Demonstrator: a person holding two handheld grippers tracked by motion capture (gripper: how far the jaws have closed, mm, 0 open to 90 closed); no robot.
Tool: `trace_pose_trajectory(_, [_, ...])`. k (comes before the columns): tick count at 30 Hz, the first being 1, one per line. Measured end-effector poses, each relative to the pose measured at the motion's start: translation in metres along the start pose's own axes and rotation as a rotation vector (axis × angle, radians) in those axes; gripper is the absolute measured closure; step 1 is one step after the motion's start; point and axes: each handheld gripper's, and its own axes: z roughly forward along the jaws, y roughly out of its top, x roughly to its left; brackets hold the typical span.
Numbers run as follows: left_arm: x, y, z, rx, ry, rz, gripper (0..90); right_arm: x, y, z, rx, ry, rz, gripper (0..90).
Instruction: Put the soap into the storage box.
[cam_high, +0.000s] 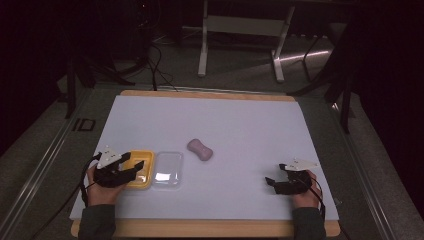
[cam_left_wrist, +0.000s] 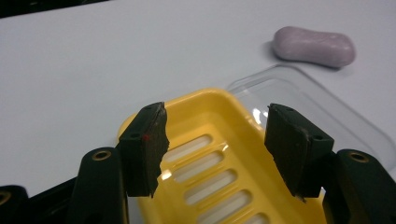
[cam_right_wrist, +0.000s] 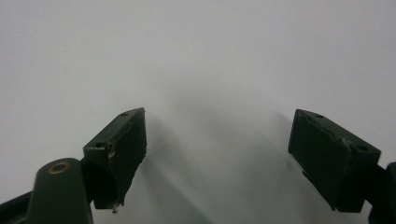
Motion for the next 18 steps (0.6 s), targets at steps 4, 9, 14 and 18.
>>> trace_pose_trajectory(4, [-0.0033, 0.0003, 0.0038, 0.014, -0.01, 0.023, 39.5, -0.0004, -0.0013, -0.0027, -0.032, 0.005, 0.005, 18.9])
trace_pose_trajectory(9, [-0.0053, 0.0002, 0.0077, 0.034, -0.02, 0.043, 40.5, 0.0014, -0.0012, -0.0023, -0.027, -0.006, -0.009, 19.0])
trace_pose_trajectory(14, [-0.0071, 0.0046, 0.0086, 0.023, -0.056, 0.06, 40.1, 0.0022, -0.002, -0.0041, -0.043, -0.006, -0.021, 19.0])
trace_pose_trajectory(18, [-0.0084, 0.0078, 0.0094, 0.025, -0.076, 0.071, 40.1, 0.0009, -0.0031, -0.0063, -0.069, -0.002, -0.006, 19.0])
